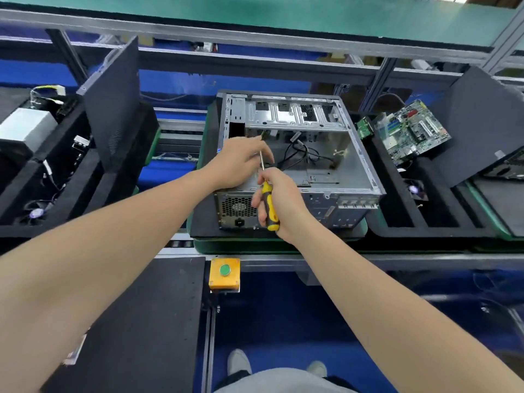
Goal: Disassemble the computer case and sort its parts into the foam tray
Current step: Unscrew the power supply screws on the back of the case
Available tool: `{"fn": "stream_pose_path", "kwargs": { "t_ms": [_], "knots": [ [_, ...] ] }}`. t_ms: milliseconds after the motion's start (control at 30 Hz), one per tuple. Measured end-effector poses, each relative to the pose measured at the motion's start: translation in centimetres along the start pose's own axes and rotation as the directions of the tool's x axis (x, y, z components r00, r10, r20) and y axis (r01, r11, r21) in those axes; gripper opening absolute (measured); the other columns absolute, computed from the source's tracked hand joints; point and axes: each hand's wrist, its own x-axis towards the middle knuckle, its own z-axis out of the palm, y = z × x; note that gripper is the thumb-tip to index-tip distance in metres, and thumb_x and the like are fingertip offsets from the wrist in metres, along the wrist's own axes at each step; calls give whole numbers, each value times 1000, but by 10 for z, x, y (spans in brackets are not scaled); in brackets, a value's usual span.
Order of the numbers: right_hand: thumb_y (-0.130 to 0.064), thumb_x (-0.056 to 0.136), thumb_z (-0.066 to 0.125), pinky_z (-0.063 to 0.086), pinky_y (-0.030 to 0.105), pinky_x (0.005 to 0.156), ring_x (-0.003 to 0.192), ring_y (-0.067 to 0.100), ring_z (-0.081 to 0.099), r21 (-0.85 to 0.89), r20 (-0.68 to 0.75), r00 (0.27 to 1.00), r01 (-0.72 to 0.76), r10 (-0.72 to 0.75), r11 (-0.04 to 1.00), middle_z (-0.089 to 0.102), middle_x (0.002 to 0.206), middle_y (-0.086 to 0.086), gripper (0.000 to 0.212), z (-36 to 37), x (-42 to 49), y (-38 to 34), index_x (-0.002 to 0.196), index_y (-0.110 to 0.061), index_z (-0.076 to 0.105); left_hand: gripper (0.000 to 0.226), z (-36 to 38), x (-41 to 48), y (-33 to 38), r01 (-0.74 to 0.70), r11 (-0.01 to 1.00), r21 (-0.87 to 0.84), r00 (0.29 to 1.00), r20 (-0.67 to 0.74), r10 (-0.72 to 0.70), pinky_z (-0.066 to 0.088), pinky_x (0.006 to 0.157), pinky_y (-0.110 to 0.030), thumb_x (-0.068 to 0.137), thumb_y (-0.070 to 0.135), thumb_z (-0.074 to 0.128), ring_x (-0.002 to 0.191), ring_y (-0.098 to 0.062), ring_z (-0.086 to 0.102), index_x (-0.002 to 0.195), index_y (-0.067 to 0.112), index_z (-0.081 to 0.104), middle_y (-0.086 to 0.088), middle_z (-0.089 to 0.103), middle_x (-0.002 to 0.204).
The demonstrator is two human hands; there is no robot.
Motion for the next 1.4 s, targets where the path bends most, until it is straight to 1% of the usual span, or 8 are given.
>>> {"fn": "stream_pose_path", "kwargs": {
  "t_ms": [100,200,367,533,800,967,1100,1400],
  "knots": [
    [-31,91,50,33,28,41,37,25,39,27,37,999,39,-40,999,59,64,12,15,-1,-6,21,90,-17,56,27,-7,-12,5,114,976,-188,993,57,-105,51,100,-46,98,8,49,116,-22,64,102,30,65,15,67,121],
    [-35,100,43,32,29,39,35,24,39,14,67,993,96,-97,995,56,61,11,27,-6,-13,39,103,-16,62,25,-6,-20,5,88,970,-228,985,168,-50,39,111,-24,96,4,55,129,12,47,94,25,69,5,66,129],
    [-33,108,27,37,27,38,34,25,39,-57,111,988,111,-105,992,53,58,11,43,-17,-27,58,123,-41,66,25,-2,-23,10,104,984,-145,976,207,-73,24,120,-37,96,9,60,150,-7,27,93,31,70,7,63,139],
    [-32,110,28,35,28,39,34,24,41,-107,136,990,58,-44,993,53,57,9,43,-26,-36,64,132,-52,60,18,-1,-32,18,154,985,-79,971,194,-137,23,121,-50,91,19,57,147,-8,32,93,29,72,11,53,149],
    [-28,112,28,42,29,37,35,24,44,-218,103,994,48,-26,975,54,55,6,47,-26,-36,66,145,-53,50,21,4,-43,17,140,984,-108,982,145,-123,19,123,-50,85,27,60,152,-12,26,99,21,74,9,53,150],
    [-28,110,29,43,29,37,34,25,45,-274,31,998,59,-52,960,56,54,6,47,-17,-34,70,142,-56,50,30,-1,-43,13,50,998,-31,983,178,-43,20,122,-50,84,7,73,152,-19,26,110,21,73,9,52,151],
    [-30,108,31,43,29,37,34,24,44,-277,-21,998,51,-60,960,57,56,6,47,-10,-36,74,143,-56,50,44,-3,-46,13,-49,991,127,977,211,21,23,121,-48,79,6,75,151,-18,28,120,22,68,14,48,153],
    [-30,108,33,39,28,38,34,23,44,-175,-55,996,59,-70,983,55,57,8,45,-2,-41,74,128,-61,59,36,-1,-46,3,-166,976,140,976,163,143,26,120,-39,86,15,74,147,-19,37,121,20,68,11,55,147]
  ]
}}
